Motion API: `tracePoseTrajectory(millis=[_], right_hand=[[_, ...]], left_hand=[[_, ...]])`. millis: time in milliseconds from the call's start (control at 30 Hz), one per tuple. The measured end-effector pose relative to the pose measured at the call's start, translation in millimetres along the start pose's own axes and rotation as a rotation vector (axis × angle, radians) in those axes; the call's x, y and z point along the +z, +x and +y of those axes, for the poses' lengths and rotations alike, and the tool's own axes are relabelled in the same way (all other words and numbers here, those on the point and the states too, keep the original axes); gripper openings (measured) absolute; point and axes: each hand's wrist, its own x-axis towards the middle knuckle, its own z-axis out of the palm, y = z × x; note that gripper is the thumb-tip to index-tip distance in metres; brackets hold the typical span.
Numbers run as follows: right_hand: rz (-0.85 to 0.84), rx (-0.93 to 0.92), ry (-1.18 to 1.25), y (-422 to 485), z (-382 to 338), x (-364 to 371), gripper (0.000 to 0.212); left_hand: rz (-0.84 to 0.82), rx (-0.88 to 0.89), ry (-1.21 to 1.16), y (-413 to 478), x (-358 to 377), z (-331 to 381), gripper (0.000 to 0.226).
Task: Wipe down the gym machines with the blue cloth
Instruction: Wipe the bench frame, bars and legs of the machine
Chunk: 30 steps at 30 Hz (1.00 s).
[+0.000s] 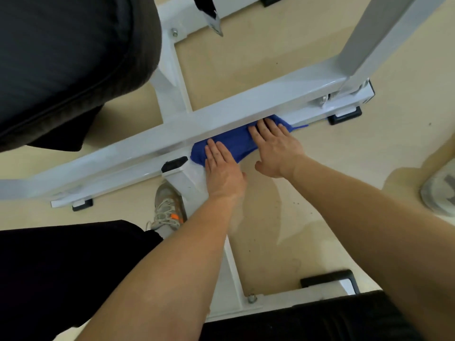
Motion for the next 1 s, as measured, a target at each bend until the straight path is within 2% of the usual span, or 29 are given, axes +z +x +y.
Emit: tracePoseTrajectory(millis=[133,267,433,533,633,733,900,1000], right_hand=[[-0.027,-0.098,-0.045,1.4,-30.7,3.5,0.088],[0.009,-0.142,-0.100,1.9,-18.5,6.2,0.079],[0.052,0.010,-0.065,-12.1,37.9,9.1,0.083],[0.063,0.110,-0.055,-22.8,71.2,10.6,0.086],[0.064,0.178,-0.055,-24.7,82.7,11.0,0.088],[0.056,0.156,-0.053,-20.2,65.7,8.8,0.091],[0.019,-0.053,-0.080,0.8,-3.3,12.2,0.092],[0.036,-0.160,-0.090,13.1,-36.0,18.5,0.086]], left_hand=[[-0.027,-0.046,-0.027,3.9,-3.2,-22.5,0.092],[-0.009,0.011,0.055,2.9,-0.8,-16.3,0.096],[0.039,0.207,0.144,10.7,2.4,13.1,0.098],[0.003,0.331,0.141,17.8,-7.1,45.6,0.094],[-0.034,0.367,0.135,22.7,-11.2,63.3,0.093],[-0.030,0.261,0.090,17.2,-7.8,53.6,0.097],[-0.028,-0.070,-0.017,3.7,1.9,9.9,0.102],[-0.038,-0.174,-0.024,6.2,1.9,-7.4,0.096]])
